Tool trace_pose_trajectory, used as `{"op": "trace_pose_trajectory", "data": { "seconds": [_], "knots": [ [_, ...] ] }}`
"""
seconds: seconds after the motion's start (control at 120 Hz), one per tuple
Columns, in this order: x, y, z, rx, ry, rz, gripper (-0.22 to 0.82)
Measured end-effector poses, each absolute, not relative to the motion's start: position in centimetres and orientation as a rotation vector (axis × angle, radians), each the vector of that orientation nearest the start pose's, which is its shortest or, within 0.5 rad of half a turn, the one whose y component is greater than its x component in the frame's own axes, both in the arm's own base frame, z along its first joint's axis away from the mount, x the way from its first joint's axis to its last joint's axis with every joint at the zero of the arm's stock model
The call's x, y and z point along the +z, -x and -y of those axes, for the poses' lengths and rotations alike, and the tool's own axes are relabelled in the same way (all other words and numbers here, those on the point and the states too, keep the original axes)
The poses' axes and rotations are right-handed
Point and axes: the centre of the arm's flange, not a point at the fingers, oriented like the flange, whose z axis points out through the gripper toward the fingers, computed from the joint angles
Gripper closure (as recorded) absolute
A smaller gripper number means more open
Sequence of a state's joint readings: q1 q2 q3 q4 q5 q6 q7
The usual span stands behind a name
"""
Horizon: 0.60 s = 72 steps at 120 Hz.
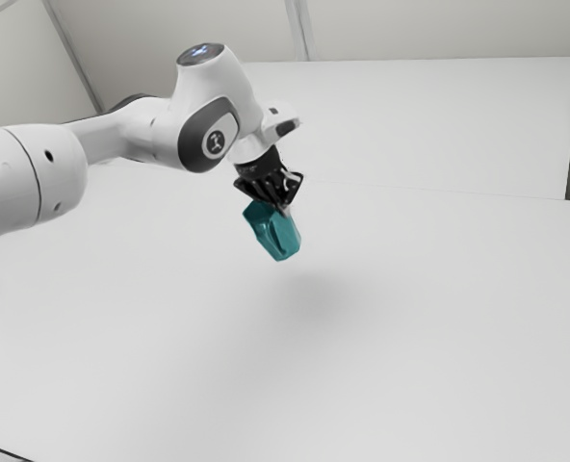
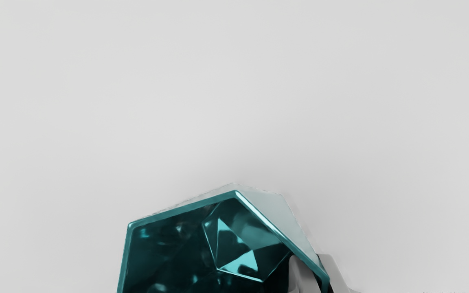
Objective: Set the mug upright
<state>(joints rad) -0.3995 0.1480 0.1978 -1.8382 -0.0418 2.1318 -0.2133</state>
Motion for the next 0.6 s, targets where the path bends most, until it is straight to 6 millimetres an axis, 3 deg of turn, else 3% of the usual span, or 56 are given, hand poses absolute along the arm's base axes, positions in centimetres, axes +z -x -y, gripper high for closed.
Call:
{"op": "trace_pose_trajectory", "data": {
  "seconds": [0.1, 0.175, 0.6],
  "knots": [
    [45.6, -60.2, 8.3, -0.159, 3.106, 0.137, 0.79],
    [45.1, -60.3, 6.0, -0.128, 3.060, 0.176, 0.79],
    [42.1, -60.7, -1.7, -0.007, 2.957, 0.367, 0.79]
  ]
}}
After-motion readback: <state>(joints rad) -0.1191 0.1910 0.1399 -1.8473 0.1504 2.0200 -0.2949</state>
